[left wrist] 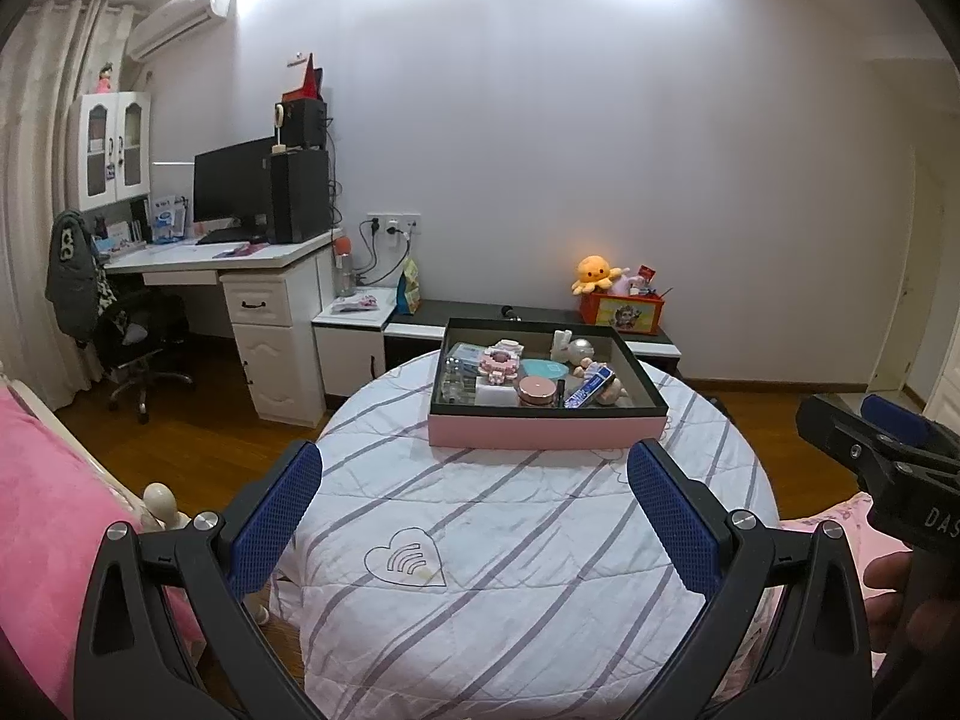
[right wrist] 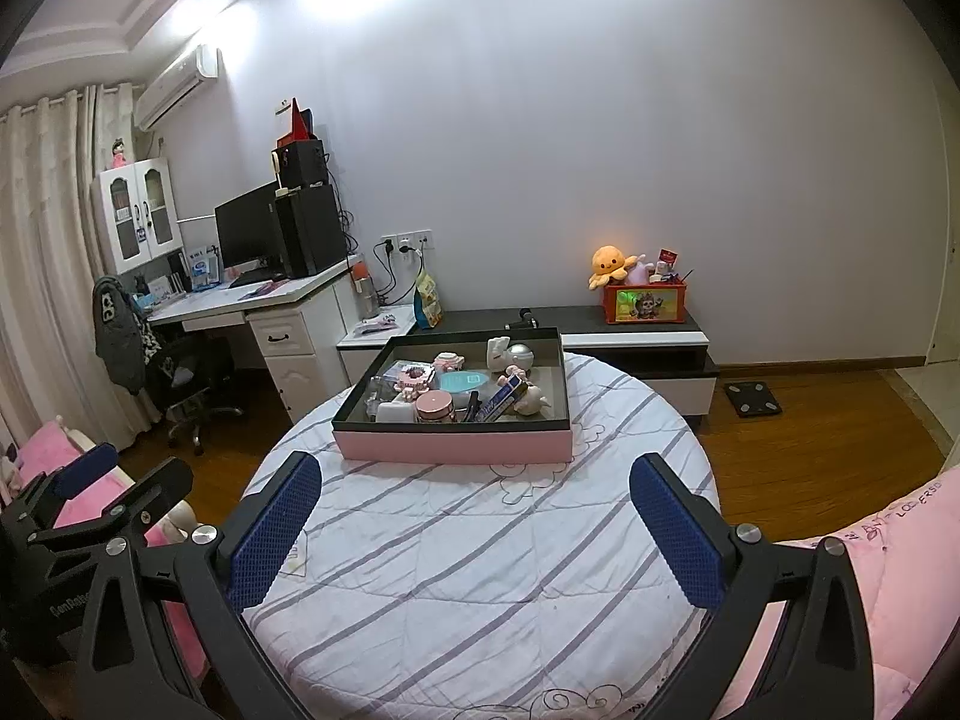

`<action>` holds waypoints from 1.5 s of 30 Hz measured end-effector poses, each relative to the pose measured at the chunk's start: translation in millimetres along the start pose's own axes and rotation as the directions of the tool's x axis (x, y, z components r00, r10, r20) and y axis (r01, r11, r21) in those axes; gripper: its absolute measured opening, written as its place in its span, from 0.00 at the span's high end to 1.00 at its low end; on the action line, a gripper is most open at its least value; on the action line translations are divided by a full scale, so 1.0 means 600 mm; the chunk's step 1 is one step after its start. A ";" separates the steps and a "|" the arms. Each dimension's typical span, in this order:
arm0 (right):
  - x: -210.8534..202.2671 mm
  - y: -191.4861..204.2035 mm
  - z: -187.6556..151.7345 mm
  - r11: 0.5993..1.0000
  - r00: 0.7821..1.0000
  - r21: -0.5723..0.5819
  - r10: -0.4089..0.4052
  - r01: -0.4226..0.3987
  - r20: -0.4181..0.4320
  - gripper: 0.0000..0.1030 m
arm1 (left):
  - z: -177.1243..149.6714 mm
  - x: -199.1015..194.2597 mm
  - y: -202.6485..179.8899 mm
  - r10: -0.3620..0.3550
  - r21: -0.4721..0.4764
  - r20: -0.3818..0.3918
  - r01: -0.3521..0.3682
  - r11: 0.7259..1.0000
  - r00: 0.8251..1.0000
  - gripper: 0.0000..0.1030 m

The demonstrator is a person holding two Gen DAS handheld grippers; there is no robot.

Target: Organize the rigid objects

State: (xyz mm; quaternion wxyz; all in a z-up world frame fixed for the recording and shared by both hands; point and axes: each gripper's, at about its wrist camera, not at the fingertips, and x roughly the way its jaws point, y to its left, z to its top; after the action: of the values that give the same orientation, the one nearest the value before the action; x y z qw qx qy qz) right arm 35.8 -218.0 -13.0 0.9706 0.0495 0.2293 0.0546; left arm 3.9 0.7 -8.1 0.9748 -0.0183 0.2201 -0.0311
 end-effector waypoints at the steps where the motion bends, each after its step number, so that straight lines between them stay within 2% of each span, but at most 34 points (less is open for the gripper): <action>1: 0.000 0.000 0.000 1.000 1.000 0.000 0.000 0.000 0.000 0.00 | 0.000 0.000 0.000 -0.002 -0.002 -0.001 0.002 1.000 1.000 0.00; 39: -0.006 -0.007 -0.004 1.000 1.000 -0.006 -0.020 0.020 0.002 0.00 | 0.005 0.006 -0.002 0.010 -0.021 -0.010 -0.010 1.000 1.000 0.00; 45: -0.006 -0.005 -0.004 1.000 1.000 -0.006 -0.022 0.022 0.002 0.00 | 0.006 0.007 -0.008 0.019 0.003 -0.001 -0.019 1.000 1.000 0.00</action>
State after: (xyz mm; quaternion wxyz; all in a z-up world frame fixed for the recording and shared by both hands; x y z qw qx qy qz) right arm 32.0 -221.3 -13.8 0.9714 0.0439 0.2289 0.0449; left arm 8.9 -4.6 -6.4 0.9750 -0.0149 0.2208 -0.0222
